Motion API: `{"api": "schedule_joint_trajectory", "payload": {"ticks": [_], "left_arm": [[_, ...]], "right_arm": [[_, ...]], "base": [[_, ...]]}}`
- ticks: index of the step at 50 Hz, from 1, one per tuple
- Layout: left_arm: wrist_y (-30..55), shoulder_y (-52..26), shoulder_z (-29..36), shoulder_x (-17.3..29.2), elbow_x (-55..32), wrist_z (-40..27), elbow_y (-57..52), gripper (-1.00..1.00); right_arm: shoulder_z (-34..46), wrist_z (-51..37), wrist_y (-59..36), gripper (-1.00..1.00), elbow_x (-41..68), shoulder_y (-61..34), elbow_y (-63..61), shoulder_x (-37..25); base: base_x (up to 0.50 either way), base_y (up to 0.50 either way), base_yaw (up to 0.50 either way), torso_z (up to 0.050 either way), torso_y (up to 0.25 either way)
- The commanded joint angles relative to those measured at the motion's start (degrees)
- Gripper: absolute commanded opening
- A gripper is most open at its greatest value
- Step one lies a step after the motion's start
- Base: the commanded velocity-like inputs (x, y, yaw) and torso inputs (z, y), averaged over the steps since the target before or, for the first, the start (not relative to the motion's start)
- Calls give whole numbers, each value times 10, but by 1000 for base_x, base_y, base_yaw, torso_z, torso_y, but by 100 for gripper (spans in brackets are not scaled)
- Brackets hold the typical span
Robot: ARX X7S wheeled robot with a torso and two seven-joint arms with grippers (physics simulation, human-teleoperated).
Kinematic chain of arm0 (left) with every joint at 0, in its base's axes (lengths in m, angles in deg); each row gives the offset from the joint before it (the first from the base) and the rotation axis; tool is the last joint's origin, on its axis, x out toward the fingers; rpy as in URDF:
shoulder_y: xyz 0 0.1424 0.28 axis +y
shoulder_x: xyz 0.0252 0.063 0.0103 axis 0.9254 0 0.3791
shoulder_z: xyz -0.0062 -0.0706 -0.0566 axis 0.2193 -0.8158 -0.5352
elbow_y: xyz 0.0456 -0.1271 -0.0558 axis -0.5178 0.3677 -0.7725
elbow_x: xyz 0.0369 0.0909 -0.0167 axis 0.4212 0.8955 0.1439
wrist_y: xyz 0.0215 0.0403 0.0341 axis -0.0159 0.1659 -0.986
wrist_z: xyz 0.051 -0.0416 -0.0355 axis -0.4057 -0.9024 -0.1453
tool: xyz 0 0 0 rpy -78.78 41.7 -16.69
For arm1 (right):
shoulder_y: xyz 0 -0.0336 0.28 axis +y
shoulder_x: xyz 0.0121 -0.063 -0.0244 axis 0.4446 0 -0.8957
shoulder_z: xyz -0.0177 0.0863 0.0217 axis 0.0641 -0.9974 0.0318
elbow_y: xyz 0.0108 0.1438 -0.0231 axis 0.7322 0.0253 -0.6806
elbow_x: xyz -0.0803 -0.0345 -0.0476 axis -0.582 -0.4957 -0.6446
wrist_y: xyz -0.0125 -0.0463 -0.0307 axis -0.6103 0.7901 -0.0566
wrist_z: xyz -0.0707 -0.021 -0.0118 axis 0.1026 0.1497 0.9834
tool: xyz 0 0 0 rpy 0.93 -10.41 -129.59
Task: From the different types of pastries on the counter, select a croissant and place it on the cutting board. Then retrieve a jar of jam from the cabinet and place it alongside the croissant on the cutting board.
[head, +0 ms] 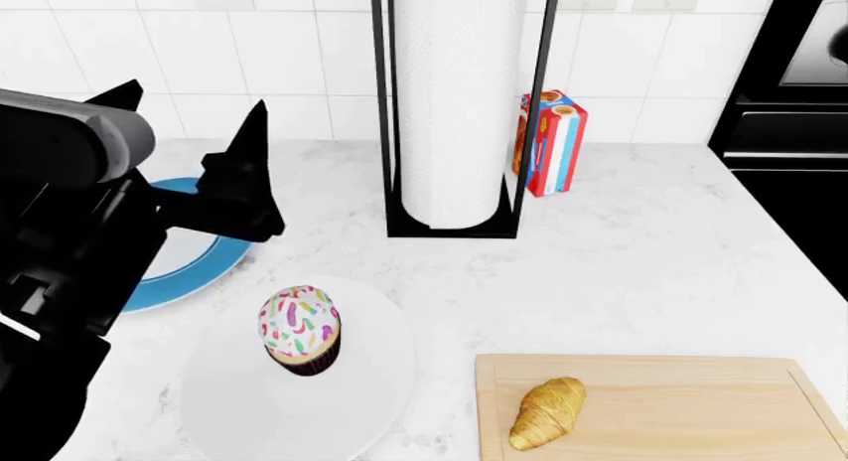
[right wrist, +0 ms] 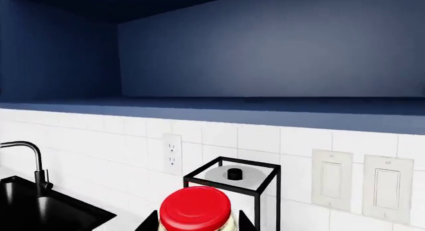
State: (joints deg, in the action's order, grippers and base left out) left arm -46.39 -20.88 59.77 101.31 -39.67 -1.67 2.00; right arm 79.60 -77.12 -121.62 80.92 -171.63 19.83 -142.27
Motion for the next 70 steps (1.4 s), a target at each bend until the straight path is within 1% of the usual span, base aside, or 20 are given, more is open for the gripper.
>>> {"api": "schedule_joint_trajectory", "payload": {"ticks": [1,6,10,20,34,41,50,58,64,70], "left_arm": [[-10,18,-6,6,6,5,-2,100],[-3,2,-7,7,-9,-8,-3,100],[-1,-2,-3,6,-8,-8,-2,100],[-3,1,-2,7,-2,-3,2,100],[-1,-3,6,4,3,-2,5,100],[-1,-5,8,3,5,-1,6,100],[0,-8,11,2,7,-1,9,100],[0,-8,12,3,8,0,10,100],[1,-11,15,2,8,-1,11,100],[1,-11,14,4,5,-3,10,100]], "right_arm": [[-61,22,-33,-100,-14,72,-43,-48],[-112,34,-41,-100,-2,132,-58,-80],[-145,43,-62,-100,-6,162,-52,-96],[-156,54,-106,-100,-28,173,-7,-133],[-252,83,-181,-100,-69,273,22,-143],[-333,153,-183,-100,-126,375,-3,-157],[-394,250,-181,-100,-233,451,-23,-153],[-509,342,-182,-100,-318,586,-45,-163],[-584,366,-181,-100,-318,673,-58,-170],[-701,394,-184,-100,-306,800,-76,-176]], "base": [[0,0,0,0,0],[0,0,0,0,0],[0,0,0,0,0],[0,0,0,0,1],[0,0,0,0,0],[0,0,0,0,0],[0,0,0,0,0],[0,0,0,0,0],[0,0,0,0,2],[0,0,0,0,0]]}}
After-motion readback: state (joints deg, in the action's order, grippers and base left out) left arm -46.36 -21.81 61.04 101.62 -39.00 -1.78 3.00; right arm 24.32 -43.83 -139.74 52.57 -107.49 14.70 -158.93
